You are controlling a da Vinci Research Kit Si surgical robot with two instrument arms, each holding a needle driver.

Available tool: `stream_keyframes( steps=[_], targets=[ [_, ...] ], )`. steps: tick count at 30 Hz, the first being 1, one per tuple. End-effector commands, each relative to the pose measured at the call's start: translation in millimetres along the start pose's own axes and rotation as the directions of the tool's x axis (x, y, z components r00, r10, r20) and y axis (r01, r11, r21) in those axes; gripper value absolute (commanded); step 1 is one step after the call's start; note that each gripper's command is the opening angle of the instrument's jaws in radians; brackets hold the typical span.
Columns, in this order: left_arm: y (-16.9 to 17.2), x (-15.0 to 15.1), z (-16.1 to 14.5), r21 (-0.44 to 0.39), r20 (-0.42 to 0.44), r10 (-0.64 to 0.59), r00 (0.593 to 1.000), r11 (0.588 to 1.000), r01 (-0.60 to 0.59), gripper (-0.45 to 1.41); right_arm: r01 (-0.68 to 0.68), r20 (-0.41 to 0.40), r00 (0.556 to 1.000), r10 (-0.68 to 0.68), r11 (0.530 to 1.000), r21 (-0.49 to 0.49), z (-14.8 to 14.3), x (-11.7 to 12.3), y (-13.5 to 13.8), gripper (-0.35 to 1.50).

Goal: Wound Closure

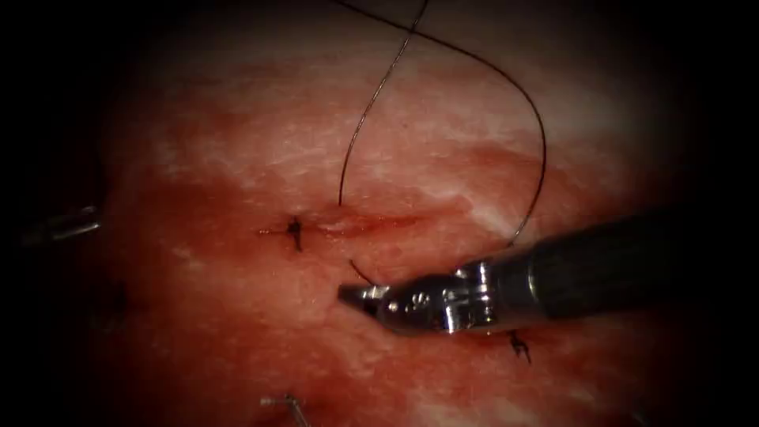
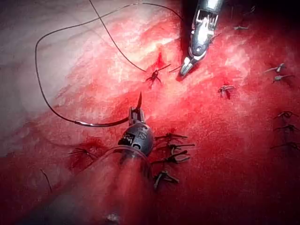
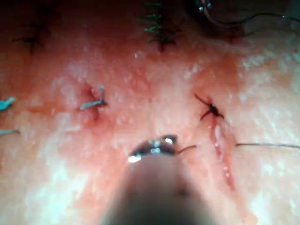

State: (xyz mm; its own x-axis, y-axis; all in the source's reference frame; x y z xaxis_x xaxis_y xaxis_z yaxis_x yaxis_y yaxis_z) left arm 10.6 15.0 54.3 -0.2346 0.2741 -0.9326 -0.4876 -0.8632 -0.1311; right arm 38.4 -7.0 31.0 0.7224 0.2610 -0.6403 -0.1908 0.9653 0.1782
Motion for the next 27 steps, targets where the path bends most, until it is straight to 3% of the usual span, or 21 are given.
stream_keyframes(
  steps=[1,4,8,9,10,13,17,20,23,27],
  targets=[
    [0.8,-0.5,0.3,-0.004,0.001,-0.004,1.000,1.000,0.004,-0.45,0.001,0.004,1.000,-0.001,1.000,0.001,-0.2,-0.2,-0.9,-0.35],
    [0.8,-0.5,0.4,-0.003,0.001,-0.004,1.000,1.000,0.004,-0.45,0.003,-0.004,1.000,-0.003,1.000,0.023,-1.3,0.3,-1.7,-0.35],
    [0.8,-0.5,0.3,-0.004,0.001,-0.004,1.000,1.000,0.004,-0.45,0.015,-0.159,0.987,-0.010,0.999,0.030,-3.7,1.1,-3.5,-0.32],
    [0.8,-0.5,0.3,-0.004,0.001,-0.004,1.000,1.000,0.004,-0.45,0.020,-0.168,0.986,-0.014,0.999,0.033,-4.4,1.1,-4.0,0.02],
    [0.8,-0.5,0.3,-0.005,0.001,-0.004,1.000,1.000,0.004,-0.45,0.027,-0.173,0.985,-0.019,0.999,0.042,-5.2,1.0,-4.7,0.22],
    [0.6,-0.5,0.1,-0.007,0.000,-0.004,1.000,1.000,0.004,-0.45,0.029,-0.180,0.983,-0.024,0.999,0.026,-7.4,0.2,-5.8,0.44],
    [0.1,-0.6,-0.5,-0.010,0.001,-0.005,1.000,1.000,0.005,-0.45,0.014,-0.188,0.982,-0.018,1.000,-0.022,-10.1,-3.1,-5.1,0.49],
    [0.1,-0.7,-0.4,-0.008,0.002,-0.005,1.000,1.000,0.005,-0.45,-0.005,-0.180,0.984,-0.003,0.999,-0.043,-9.8,-4.5,-3.7,0.62],
    [0.4,-0.7,-0.1,-0.004,0.003,-0.004,1.000,1.000,0.004,-0.45,-0.029,-0.195,0.981,0.016,0.997,-0.066,-7.7,-5.3,-1.5,0.88],
    [0.5,-0.7,0.0,-0.003,0.003,-0.009,1.000,1.000,0.009,-0.45,-0.041,-0.215,0.976,0.026,0.997,-0.066,-5.3,-5.5,0.1,0.98]
  ],
)
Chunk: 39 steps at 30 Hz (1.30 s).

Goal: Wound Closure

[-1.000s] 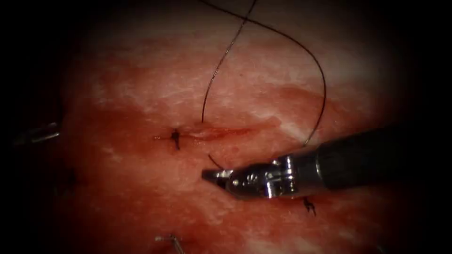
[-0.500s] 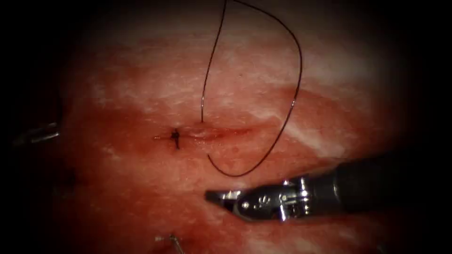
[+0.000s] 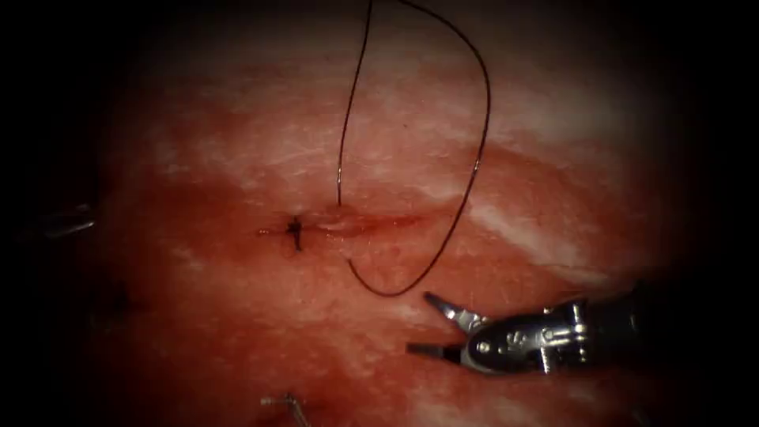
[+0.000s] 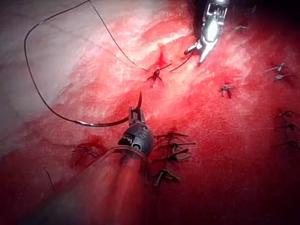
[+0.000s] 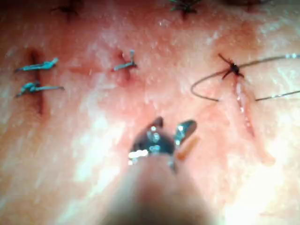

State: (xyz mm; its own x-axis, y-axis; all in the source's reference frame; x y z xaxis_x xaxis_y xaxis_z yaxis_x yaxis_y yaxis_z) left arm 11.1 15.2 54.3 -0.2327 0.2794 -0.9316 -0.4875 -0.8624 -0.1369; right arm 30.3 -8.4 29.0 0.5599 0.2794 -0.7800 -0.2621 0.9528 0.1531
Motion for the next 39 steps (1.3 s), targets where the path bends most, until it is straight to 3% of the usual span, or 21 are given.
stream_keyframes(
  steps=[1,5,19,25,26,30,39],
  targets=[
    [0.8,-0.6,0.3,-0.002,0.002,-0.004,1.000,1.000,0.004,-0.45,-0.004,-0.003,1.000,0.004,1.000,-0.001,2.4,-1.0,0.6,0.98],
    [0.8,-0.7,0.1,-0.003,0.001,-0.003,1.000,1.000,0.003,-0.45,0.003,-0.018,1.000,-0.003,1.000,-0.008,5.2,-1.1,1.5,1.01],
    [0.9,-0.7,0.1,-0.002,0.001,-0.008,1.000,1.000,0.008,-0.45,0.031,-0.090,0.995,-0.034,0.999,-0.035,9.3,1.2,1.2,0.91],
    [1.0,-0.8,0.1,-0.002,0.001,-0.008,1.000,1.000,0.008,-0.45,0.032,-0.097,0.995,-0.034,0.999,-0.030,9.5,1.2,1.3,0.54],
    [1.0,-0.8,0.1,-0.002,0.001,-0.008,1.000,1.000,0.008,-0.45,0.033,-0.100,0.994,-0.035,0.999,-0.025,9.5,1.2,1.2,0.24],
    [1.0,-0.8,0.2,-0.001,0.001,-0.007,1.000,1.000,0.007,-0.45,0.036,-0.106,0.994,-0.038,0.999,-0.016,9.3,1.4,1.0,-0.35],
    [2.0,-1.0,1.6,-0.004,0.002,-0.008,1.000,1.000,0.008,-0.45,0.074,-0.131,0.989,-0.070,0.997,0.029,5.7,3.0,-2.7,-0.35]
  ],
)
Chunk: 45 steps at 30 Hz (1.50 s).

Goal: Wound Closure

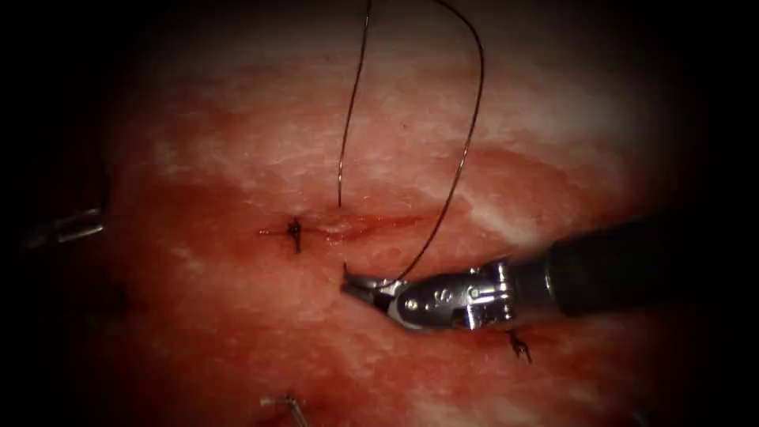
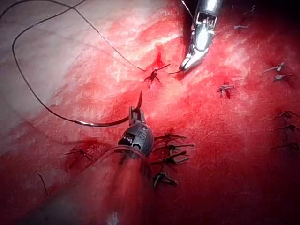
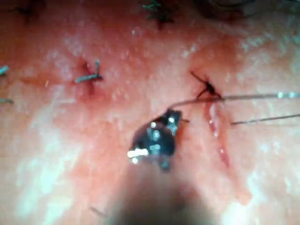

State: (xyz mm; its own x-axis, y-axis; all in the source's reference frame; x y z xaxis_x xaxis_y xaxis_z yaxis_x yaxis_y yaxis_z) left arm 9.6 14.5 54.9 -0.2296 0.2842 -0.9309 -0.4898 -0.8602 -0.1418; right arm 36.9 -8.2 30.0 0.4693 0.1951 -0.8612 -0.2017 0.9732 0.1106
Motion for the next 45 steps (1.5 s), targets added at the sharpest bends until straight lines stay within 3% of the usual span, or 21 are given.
stream_keyframes(
  steps=[1,7,15,24,28,29,31,32,33,38,39,40,42,45],
  targets=[
    [1.0,-0.6,0.5,-0.007,0.004,-0.002,1.000,1.000,0.002,-0.45,0.003,-0.002,1.000,-0.003,1.000,0.008,-0.5,0.4,-1.8,-0.35],
    [1.6,-1.6,1.8,-0.018,0.009,-0.010,1.000,1.000,0.010,-0.45,0.048,-0.012,0.999,-0.048,0.998,0.030,-5.3,4.7,-6.6,-0.35],
    [2.2,-1.6,2.6,-0.028,0.009,-0.008,1.000,1.000,0.008,-0.45,0.067,0.005,0.998,-0.068,0.995,0.068,-6.8,6.8,-8.8,-0.35],
    [2.2,-1.6,2.9,-0.029,0.008,-0.008,1.000,1.000,0.008,-0.45,0.100,-0.010,0.995,-0.100,0.985,0.142,-11.1,11.5,-13.5,-0.35],
    [2.3,-1.6,3.0,-0.030,0.006,-0.008,1.000,1.000,0.008,-0.45,0.101,-0.014,0.995,-0.100,0.984,0.147,-11.5,12.5,-13.9,-0.35],
    [2.4,-1.6,3.1,-0.031,0.009,-0.007,1.000,0.999,0.007,-0.45,0.131,-0.018,0.991,-0.130,0.981,0.145,-11.0,12.7,-13.6,0.36],
    [2.5,-1.6,3.1,-0.031,0.009,-0.007,1.000,1.000,0.007,-0.45,0.155,0.000,0.988,-0.157,0.980,0.122,-10.4,12.4,-12.9,0.96],
    [2.5,-1.6,3.1,-0.031,0.009,-0.007,1.000,1.000,0.007,-0.45,0.155,0.000,0.988,-0.157,0.980,0.122,-10.4,12.4,-12.9,0.96],
    [2.6,-1.6,3.1,-0.033,0.007,-0.012,1.000,0.999,0.012,-0.45,0.147,0.016,0.989,-0.149,0.983,0.106,-9.6,11.5,-11.8,1.11],
    [2.7,-1.6,3.0,-0.033,0.006,-0.011,1.000,0.999,0.012,-0.45,0.123,0.047,0.991,-0.126,0.991,0.060,-7.4,6.5,-6.4,1.13],
    [2.7,-1.6,3.0,-0.033,0.006,-0.011,1.000,0.999,0.012,-0.45,0.123,0.047,0.991,-0.126,0.991,0.060,-7.4,6.5,-6.4,1.13],
    [2.7,-1.6,3.0,-0.034,0.006,-0.012,1.000,0.999,0.012,-0.45,0.116,0.058,0.991,-0.119,0.992,0.044,-6.3,4.2,-4.4,1.13],
    [2.6,-1.6,2.9,-0.034,0.006,-0.012,1.000,0.999,0.012,-0.45,0.113,0.070,0.991,-0.115,0.993,0.031,-5.5,2.3,-2.8,1.11],
    [2.5,-1.6,2.9,-0.035,0.006,-0.012,1.000,0.999,0.013,-0.45,0.112,0.077,0.991,-0.114,0.993,0.026,-5.1,1.3,-2.1,1.11]
  ],
)
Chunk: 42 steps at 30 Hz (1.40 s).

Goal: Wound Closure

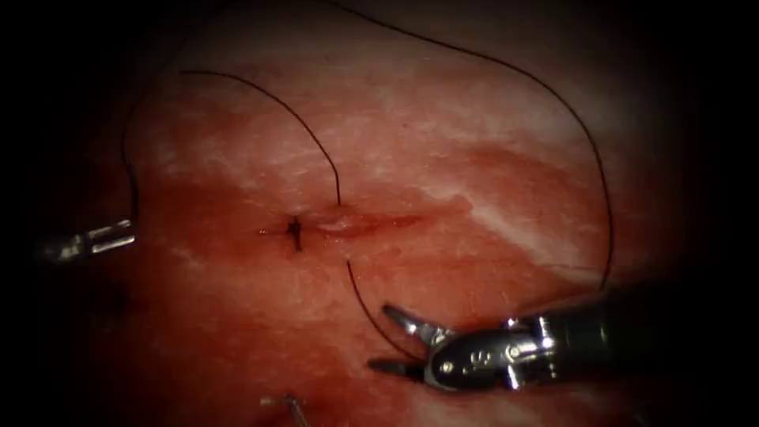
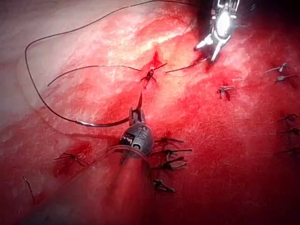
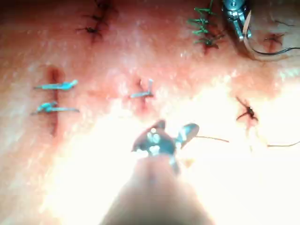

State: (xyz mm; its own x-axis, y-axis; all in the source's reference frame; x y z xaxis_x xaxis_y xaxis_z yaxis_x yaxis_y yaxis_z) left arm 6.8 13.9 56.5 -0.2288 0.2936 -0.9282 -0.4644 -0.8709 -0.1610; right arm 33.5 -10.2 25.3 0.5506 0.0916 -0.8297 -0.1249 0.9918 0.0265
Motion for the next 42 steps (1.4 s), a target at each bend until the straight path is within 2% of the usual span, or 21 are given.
stream_keyframes(
  steps=[1,9,13,16,17,18,19,22,23,24,25,26,27,30,32,33,35,36,37,38,42],
  targets=[
    [0.8,-0.5,0.3,-0.003,0.002,-0.004,1.000,1.000,0.004,-0.45,0.002,0.006,1.000,-0.002,1.000,0.003,0.4,-0.9,-0.4,1.09],
    [0.8,-0.5,0.3,-0.004,0.002,-0.004,1.000,1.000,0.004,-0.45,0.031,-0.018,0.999,-0.030,0.999,0.022,-4.1,-1.1,-4.1,1.04],
    [0.8,-0.5,0.3,-0.003,0.002,-0.004,1.000,1.000,0.004,-0.45,-0.001,0.000,1.000,0.001,1.000,0.026,-6.2,-1.8,-5.6,1.01],
    [0.8,-0.5,0.4,-0.003,0.002,-0.004,1.000,1.000,0.004,-0.45,-0.115,0.034,0.993,0.114,0.993,0.021,-7.7,-1.6,-5.6,0.96],
    [0.8,-0.5,0.4,-0.002,0.002,-0.010,1.000,1.000,0.010,-0.45,-0.274,0.062,0.960,0.273,0.962,0.017,-7.4,-0.3,-4.6,0.91],
    [0.9,-0.5,0.5,-0.002,0.002,-0.010,1.000,1.000,0.010,-0.45,-0.333,0.067,0.941,0.332,0.943,0.011,-7.1,0.4,-3.9,0.89],
    [0.9,-0.5,0.6,-0.001,0.002,-0.010,1.000,1.000,0.010,-0.45,-0.507,0.086,0.860,0.502,0.861,0.044,-6.4,1.9,-2.3,0.91],
    [1.1,-0.6,0.5,0.000,0.002,-0.020,1.000,1.000,0.020,-0.45,-0.592,0.204,0.797,0.569,0.802,0.076,-5.2,3.8,0.0,0.88],
    [1.1,-0.6,0.5,-0.001,0.001,-0.025,1.000,1.000,0.025,-0.45,-0.651,0.243,0.743,0.623,0.758,0.049,-4.3,4.9,1.9,0.93],
    [1.1,-0.6,0.5,-0.001,0.001,-0.025,1.000,1.000,0.025,-0.45,-0.651,0.243,0.743,0.623,0.758,0.049,-4.3,4.9,1.9,0.93],
    [1.1,-0.7,0.5,-0.001,0.001,-0.025,1.000,1.000,0.025,-0.45,-0.696,0.249,0.697,0.672,0.717,0.012,-3.4,5.6,3.5,0.93],
    [1.1,-0.7,0.5,-0.001,0.001,-0.025,1.000,1.000,0.025,-0.45,-0.696,0.249,0.697,0.672,0.717,0.012,-3.4,5.6,3.5,0.93],
    [1.1,-0.7,0.6,-0.001,0.001,-0.031,1.000,1.000,0.031,-0.45,-0.770,0.254,0.612,0.749,0.638,-0.025,-2.2,5.8,4.7,0.93],
    [1.2,-0.8,0.6,0.000,0.001,-0.030,1.000,1.000,0.030,-0.45,-0.805,0.307,0.544,0.781,0.589,-0.073,0.5,5.2,5.5,0.94],
    [1.2,-0.8,0.5,0.000,0.000,-0.036,0.999,0.999,0.036,-0.45,-0.804,0.328,0.536,0.778,0.589,-0.083,1.4,4.8,5.4,0.94],
    [1.2,-0.8,0.6,0.000,0.000,-0.036,0.999,0.999,0.036,-0.45,-0.827,0.345,0.494,0.798,0.554,-0.096,2.7,4.0,5.2,0.91],
    [1.2,-0.8,0.6,-0.001,0.000,-0.036,0.999,0.999,0.036,-0.45,-0.835,0.350,0.478,0.805,0.541,-0.102,3.4,3.7,5.2,0.91],
    [1.2,-0.8,0.6,0.000,0.000,-0.036,0.999,0.999,0.036,-0.45,-0.859,0.354,0.428,0.831,0.496,-0.126,5.0,2.9,5.1,0.88],
    [1.2,-0.8,0.6,0.000,0.000,-0.036,0.999,0.999,0.036,-0.45,-0.859,0.354,0.428,0.831,0.496,-0.126,5.0,2.9,5.1,0.88],
    [1.2,-0.8,0.6,0.000,0.000,-0.036,0.999,0.999,0.036,-0.45,-0.877,0.360,0.386,0.849,0.458,-0.141,6.5,2.1,4.9,0.83],
    [1.2,-0.8,0.6,-0.001,0.000,-0.036,0.999,0.999,0.036,-0.45,-0.882,0.378,0.358,0.854,0.442,-0.165,8.4,0.6,5.0,0.76]
  ],
)
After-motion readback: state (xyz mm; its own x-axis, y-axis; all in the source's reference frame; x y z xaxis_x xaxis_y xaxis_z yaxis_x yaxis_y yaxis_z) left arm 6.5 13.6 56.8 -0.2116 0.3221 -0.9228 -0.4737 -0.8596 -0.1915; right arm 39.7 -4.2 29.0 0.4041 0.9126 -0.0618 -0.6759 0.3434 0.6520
